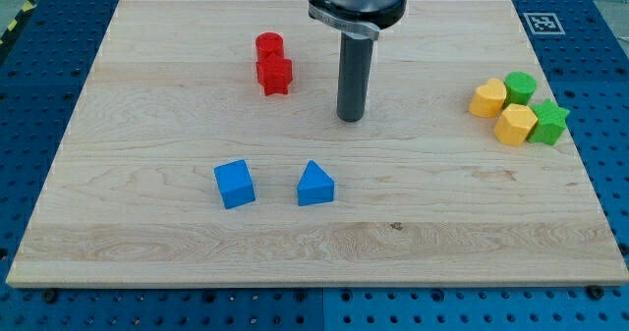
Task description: Place your arm above the yellow heart
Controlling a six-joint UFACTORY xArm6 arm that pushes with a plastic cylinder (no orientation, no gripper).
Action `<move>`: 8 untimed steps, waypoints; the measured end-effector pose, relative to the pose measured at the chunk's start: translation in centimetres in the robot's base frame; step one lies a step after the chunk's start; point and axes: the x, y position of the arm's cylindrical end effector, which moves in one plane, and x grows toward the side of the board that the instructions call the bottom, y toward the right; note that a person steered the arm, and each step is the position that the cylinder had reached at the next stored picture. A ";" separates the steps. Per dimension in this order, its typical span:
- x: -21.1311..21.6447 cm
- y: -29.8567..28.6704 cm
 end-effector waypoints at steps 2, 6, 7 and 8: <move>-3.3 0.7; -9.0 2.8; -10.7 4.6; -12.2 6.3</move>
